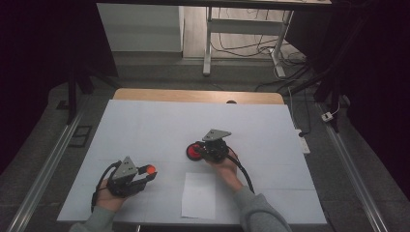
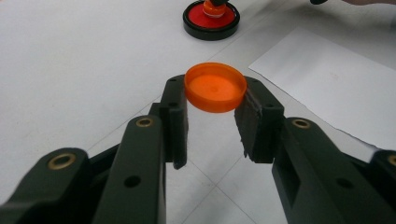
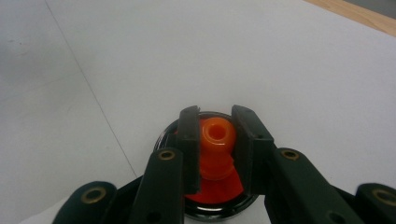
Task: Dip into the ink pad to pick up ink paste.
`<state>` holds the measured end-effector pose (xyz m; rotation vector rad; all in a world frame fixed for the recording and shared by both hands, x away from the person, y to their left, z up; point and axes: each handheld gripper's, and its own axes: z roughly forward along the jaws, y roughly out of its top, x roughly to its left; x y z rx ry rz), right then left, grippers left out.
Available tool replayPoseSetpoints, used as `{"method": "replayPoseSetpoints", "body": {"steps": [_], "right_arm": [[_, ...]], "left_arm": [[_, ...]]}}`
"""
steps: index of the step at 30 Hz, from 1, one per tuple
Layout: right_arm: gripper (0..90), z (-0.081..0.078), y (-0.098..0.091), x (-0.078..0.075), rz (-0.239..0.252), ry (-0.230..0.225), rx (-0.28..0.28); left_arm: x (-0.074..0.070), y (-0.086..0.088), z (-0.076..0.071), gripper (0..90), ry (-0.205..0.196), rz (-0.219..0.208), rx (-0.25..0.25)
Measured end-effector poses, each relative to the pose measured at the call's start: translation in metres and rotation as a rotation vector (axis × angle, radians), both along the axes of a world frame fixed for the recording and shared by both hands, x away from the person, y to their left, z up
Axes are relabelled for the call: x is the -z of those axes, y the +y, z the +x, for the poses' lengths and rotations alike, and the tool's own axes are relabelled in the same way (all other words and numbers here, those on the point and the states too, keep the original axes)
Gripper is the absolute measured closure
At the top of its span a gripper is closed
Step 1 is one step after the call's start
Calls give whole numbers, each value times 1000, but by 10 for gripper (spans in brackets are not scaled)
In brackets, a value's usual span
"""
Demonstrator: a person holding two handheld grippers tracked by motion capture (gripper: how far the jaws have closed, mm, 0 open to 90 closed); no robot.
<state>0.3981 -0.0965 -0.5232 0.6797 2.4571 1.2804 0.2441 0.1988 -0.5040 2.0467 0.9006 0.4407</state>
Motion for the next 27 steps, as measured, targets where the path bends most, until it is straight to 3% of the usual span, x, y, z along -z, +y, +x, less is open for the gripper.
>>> {"method": "replayPoseSetpoints", "body": {"steps": [27], "right_arm": [[731, -2, 0, 3, 2, -13, 5]], "left_arm": [[1, 6, -2, 652, 9, -3, -26]]}}
